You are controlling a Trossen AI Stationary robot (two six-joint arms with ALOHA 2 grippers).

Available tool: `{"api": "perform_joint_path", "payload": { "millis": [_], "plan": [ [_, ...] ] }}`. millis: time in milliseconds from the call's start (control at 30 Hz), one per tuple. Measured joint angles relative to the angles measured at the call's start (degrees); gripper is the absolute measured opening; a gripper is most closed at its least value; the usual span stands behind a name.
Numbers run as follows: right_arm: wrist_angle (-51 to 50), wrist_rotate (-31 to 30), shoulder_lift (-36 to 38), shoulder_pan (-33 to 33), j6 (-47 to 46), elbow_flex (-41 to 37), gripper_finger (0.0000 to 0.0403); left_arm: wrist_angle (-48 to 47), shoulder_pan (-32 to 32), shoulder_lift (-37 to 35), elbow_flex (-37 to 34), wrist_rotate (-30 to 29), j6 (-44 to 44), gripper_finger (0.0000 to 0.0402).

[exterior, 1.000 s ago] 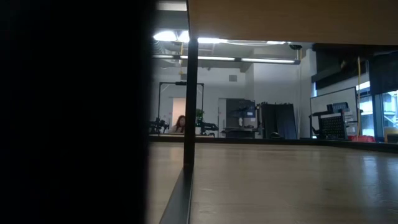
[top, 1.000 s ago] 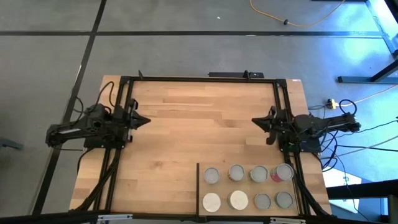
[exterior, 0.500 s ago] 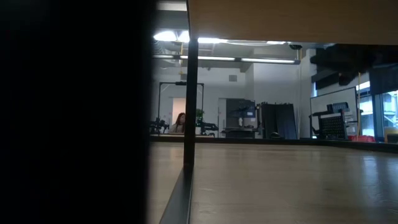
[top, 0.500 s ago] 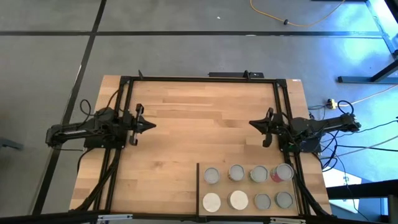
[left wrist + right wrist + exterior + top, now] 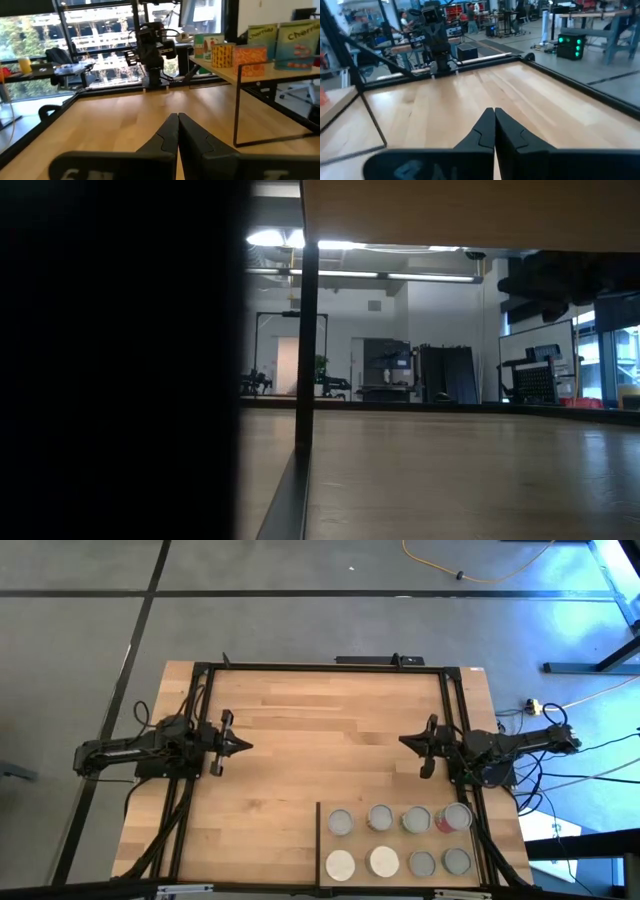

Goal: Pick and place cans onto a shelf
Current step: Return to Home Position

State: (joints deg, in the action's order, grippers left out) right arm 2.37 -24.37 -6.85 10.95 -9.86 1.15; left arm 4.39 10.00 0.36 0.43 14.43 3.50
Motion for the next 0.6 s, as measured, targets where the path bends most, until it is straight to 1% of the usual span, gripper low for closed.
{"api": "perform_joint_path", "payload": {
  "millis": [167,300,400,533,600],
  "plan": [
    [-0.09,0.93,0.00,-0.47,3.20,0.00,0.0002,-1.16,0.00,-0.04,0.00,-0.13,1.21,0.0000],
    [-0.09,0.93,0.00,-0.47,4.15,0.00,0.0014,-1.19,0.00,-0.02,0.00,-0.02,1.24,0.0000],
    [-0.09,0.93,-0.02,-0.47,3.78,0.02,0.0020,-1.24,0.00,-0.02,0.00,-0.15,1.24,0.0000],
    [-0.09,0.90,-0.02,-0.47,-0.67,0.02,0.0023,-1.32,0.00,-0.02,0.00,-0.24,1.17,0.0000],
    [-0.11,0.92,-0.02,-0.47,-1.44,0.04,0.0023,-1.34,0.00,-0.02,0.00,-0.34,1.21,0.0000]
  ]
}}
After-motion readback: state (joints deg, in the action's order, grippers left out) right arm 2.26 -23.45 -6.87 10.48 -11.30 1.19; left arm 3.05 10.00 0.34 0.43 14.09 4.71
